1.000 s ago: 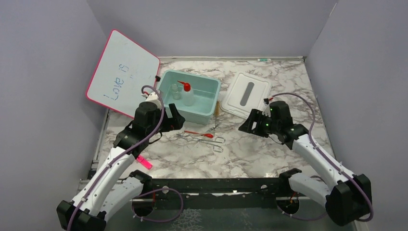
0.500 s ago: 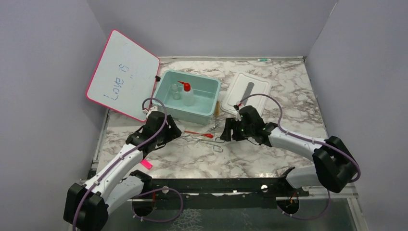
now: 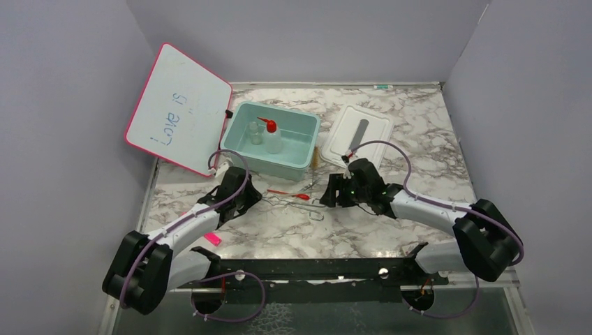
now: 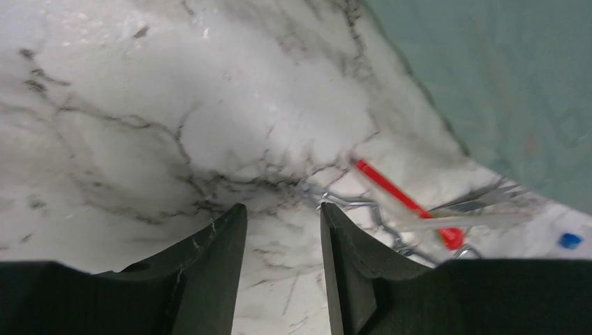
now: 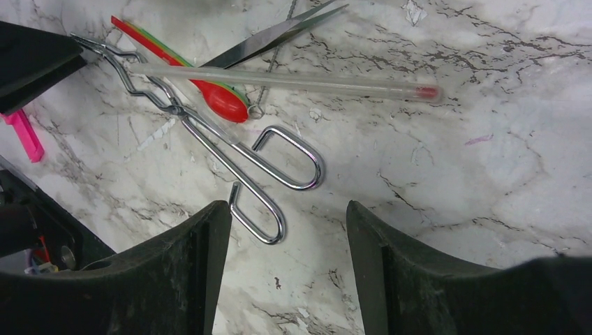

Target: Organize the chemistry lab equipment

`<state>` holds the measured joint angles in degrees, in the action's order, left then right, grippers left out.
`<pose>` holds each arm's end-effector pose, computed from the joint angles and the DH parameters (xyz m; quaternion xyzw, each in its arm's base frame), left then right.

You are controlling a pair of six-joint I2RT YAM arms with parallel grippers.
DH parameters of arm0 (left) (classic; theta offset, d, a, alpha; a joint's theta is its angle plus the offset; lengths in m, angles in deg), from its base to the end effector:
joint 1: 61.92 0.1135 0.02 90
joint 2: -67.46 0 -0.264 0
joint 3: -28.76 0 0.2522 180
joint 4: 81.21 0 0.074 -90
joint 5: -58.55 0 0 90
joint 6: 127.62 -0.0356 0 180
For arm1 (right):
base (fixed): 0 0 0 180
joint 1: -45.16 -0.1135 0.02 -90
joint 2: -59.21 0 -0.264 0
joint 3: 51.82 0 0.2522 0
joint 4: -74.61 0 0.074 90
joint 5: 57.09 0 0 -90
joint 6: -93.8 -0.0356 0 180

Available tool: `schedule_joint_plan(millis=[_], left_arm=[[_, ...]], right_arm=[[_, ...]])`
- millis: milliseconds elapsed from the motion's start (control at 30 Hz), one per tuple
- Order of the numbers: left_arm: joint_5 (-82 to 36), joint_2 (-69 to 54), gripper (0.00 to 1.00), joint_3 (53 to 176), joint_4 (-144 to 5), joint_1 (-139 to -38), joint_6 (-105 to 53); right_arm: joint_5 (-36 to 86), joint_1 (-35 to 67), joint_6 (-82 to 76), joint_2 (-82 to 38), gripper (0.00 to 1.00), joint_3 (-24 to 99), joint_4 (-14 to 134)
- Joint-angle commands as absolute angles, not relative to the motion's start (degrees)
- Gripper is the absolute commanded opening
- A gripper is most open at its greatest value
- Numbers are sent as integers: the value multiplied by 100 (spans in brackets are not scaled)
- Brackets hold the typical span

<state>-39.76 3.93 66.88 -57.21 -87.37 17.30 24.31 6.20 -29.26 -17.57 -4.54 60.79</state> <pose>0.1839 -0.0818 0.1587 -0.2622 0.8983 -0.1713 0.3081 0.1977 0.1667 0.1714 -0.0768 0.9128 0.2880 0.2791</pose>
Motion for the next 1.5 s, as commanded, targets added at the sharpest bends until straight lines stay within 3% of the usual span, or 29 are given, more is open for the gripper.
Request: schedule_joint_plan(millis=[0, 433, 533, 633, 900, 1133, 1467], left_arm=[[-3937, 182, 46, 6457, -6716, -8706, 2008], [-3934, 117, 31, 6154, -7138, -8706, 1976], [-3882, 171, 20, 6170, -7105, -8706, 1790], [-3719, 225, 0, 6329, -7012, -8706, 1502], [-3171, 953, 0, 7111, -5600, -8706, 812], [-1803, 1525, 0, 7539, -4933, -8706, 397], [-1549, 1698, 0, 7981, -4769, -8706, 141]], right_arm=[[2556, 586, -2929, -1491, 66, -497, 6242], [2658, 587, -2871, -1403, 65, -336, 6093], [2634, 583, -2922, -1390, 65, -311, 6093], [2545, 586, -2899, -1237, 65, -305, 6113], [1925, 583, -2137, -948, 66, -174, 6141], [539, 546, -1788, -1045, 78, -213, 6582], [1438, -584, -2138, -1713, 79, -97, 7073]])
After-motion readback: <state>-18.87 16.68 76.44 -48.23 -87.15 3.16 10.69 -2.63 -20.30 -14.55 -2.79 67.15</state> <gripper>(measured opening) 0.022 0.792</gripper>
